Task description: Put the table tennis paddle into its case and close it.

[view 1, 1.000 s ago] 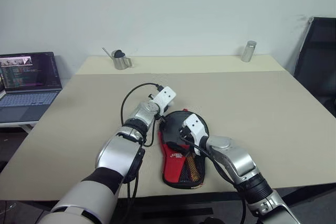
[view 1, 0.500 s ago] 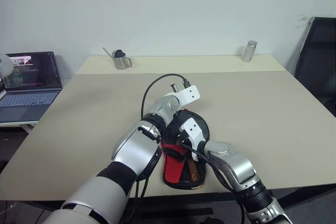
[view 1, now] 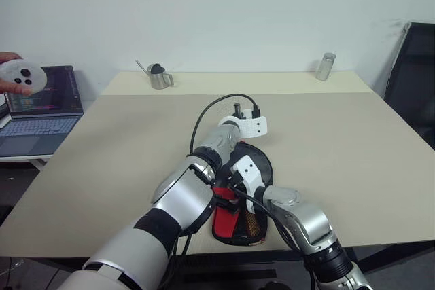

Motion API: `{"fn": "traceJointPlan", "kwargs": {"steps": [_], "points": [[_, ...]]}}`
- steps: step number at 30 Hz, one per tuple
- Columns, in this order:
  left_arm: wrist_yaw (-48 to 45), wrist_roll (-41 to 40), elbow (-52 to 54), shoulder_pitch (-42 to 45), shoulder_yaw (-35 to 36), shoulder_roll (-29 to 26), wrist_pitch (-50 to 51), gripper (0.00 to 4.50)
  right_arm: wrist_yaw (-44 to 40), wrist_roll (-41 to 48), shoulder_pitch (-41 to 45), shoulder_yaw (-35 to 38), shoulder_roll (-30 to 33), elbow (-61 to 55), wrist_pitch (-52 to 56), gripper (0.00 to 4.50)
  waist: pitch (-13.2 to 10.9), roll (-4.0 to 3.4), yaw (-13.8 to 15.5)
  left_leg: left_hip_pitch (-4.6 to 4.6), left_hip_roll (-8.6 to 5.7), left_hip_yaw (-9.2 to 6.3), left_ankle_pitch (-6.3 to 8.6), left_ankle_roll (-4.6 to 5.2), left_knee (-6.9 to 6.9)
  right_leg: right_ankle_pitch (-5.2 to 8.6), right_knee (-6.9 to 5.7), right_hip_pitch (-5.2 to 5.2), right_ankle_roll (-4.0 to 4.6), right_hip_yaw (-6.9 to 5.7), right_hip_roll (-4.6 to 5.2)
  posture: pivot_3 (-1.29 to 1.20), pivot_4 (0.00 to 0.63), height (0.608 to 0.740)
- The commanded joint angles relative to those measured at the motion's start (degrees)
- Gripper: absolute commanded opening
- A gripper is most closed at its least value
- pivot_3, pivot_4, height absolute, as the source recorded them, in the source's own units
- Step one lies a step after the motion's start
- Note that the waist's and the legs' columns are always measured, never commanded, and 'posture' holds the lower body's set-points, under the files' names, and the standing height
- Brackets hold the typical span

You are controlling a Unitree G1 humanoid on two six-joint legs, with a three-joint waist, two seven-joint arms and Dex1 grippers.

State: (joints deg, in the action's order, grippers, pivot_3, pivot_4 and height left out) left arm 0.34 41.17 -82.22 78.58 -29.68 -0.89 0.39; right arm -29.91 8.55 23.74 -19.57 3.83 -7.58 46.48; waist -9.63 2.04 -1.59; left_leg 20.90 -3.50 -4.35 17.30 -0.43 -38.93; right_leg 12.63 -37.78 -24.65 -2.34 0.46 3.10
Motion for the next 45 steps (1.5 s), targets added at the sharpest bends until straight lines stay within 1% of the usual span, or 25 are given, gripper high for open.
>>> {"fn": "traceJointPlan", "kwargs": {"steps": [1,5,12,14,18,20,23,31,33,37,42,45], "points": [[4.5,1.7,2.3,4.9,-1.3,1.7,-3.5,0.36,-0.1,1.1,-1.5,-1.5,-0.2,2.7,3.2,4.50,0.0,0.00,0.0,0.01,0.00,-0.01,0.00,0.00,0.00,0.00,0.01,0.00,0.00,-0.01,0.00,0.00,0.150,0.740],[6.8,3.0,2.3,5.1,-2.6,3.8,-6.2,0.36,-0.2,1.3,-1.5,-1.5,-0.6,2.9,3.4,4.50,0.0,0.00,0.0,0.01,0.00,-0.02,0.00,0.00,0.01,0.00,0.01,0.00,-0.01,-0.02,0.01,0.00,0.150,0.740],[5.7,4.9,2.2,4.8,-4.6,5.4,-9.6,0.36,-0.1,1.9,-1.4,-1.2,-1.3,3.6,3.5,4.50,0.0,0.00,0.1,0.01,-0.01,-0.02,0.00,0.00,0.03,0.01,0.03,0.00,-0.02,-0.03,0.01,0.00,0.150,0.740],[4.3,4.9,2.0,4.1,-4.8,5.4,-9.3,0.36,-0.1,2.1,-1.2,-1.2,-1.3,3.9,3.4,4.50,0.0,0.00,0.1,0.01,-0.02,-0.01,0.00,0.00,0.03,0.02,0.04,0.01,-0.03,-0.03,0.01,0.00,0.150,0.740],[-3.3,3.3,1.6,1.7,-3.2,4.7,-7.2,0.36,0.0,2.3,-1.1,-1.2,-1.1,4.1,3.1,4.50,0.0,-0.01,0.0,0.00,-0.01,-0.01,0.00,0.00,0.03,0.03,0.04,0.02,-0.04,-0.03,0.01,0.00,0.150,0.740],[-5.6,3.2,1.6,0.9,-3.2,4.4,-6.6,0.36,0.0,2.4,-1.1,-1.2,-1.0,4.1,3.1,4.50,0.0,-0.03,-0.1,-0.02,-0.01,0.00,0.00,0.00,0.03,0.03,0.04,0.04,-0.05,-0.03,0.00,0.00,0.150,0.740],[-9.5,2.1,1.6,-0.8,-2.1,3.4,-5.0,1.37,-0.2,2.5,-0.6,-1.1,-0.8,4.4,3.0,4.50,0.0,-0.05,-0.1,-0.06,-0.01,0.00,0.01,0.01,0.03,0.04,0.05,0.09,-0.06,-0.03,-0.02,0.00,0.150,0.740],[-11.3,2.6,2.1,-3.6,-2.7,2.2,-6.1,4.36,-1.0,2.7,0.4,-0.8,-0.3,5.3,2.9,4.50,0.1,-0.11,-0.1,-0.25,0.00,-0.08,0.02,0.03,0.03,0.05,0.10,0.35,-0.08,-0.12,-0.03,0.00,0.150,0.740],[-12.6,3.3,2.2,-3.8,-3.6,1.7,-7.0,4.44,-1.3,2.6,0.6,-0.7,-0.1,5.7,2.7,4.50,0.2,-0.13,-0.1,-0.29,0.00,-0.08,0.02,0.03,0.03,0.05,0.10,0.39,-0.08,-0.12,-0.03,0.00,0.150,0.740],[-15.6,0.6,2.8,-2.9,-1.4,0.8,-9.3,4.44,-2.2,2.5,1.1,-0.5,0.8,6.5,2.2,4.50,0.2,-0.17,-0.1,-0.38,0.01,-0.09,0.02,0.03,0.03,0.10,0.09,0.47,-0.16,-0.13,-0.03,0.00,0.150,0.740],[-23.9,-6.6,4.4,-0.5,5.1,-1.4,-14.3,4.44,-2.9,2.2,1.4,-0.3,2.0,6.9,1.7,4.50,0.2,-0.18,-0.2,-0.37,0.02,-0.10,0.02,0.03,0.03,0.07,0.09,0.47,-0.11,-0.14,-0.02,0.00,0.150,0.740],[-30.6,-13.1,5.9,1.6,10.8,-3.5,-16.1,4.44,-3.6,1.7,1.8,-0.6,3.0,7.2,0.9,4.50,0.2,-0.19,-0.2,-0.35,0.02,-0.11,0.02,0.03,0.03,0.05,0.10,0.44,-0.08,-0.14,-0.01,0.00,0.150,0.740]]}}
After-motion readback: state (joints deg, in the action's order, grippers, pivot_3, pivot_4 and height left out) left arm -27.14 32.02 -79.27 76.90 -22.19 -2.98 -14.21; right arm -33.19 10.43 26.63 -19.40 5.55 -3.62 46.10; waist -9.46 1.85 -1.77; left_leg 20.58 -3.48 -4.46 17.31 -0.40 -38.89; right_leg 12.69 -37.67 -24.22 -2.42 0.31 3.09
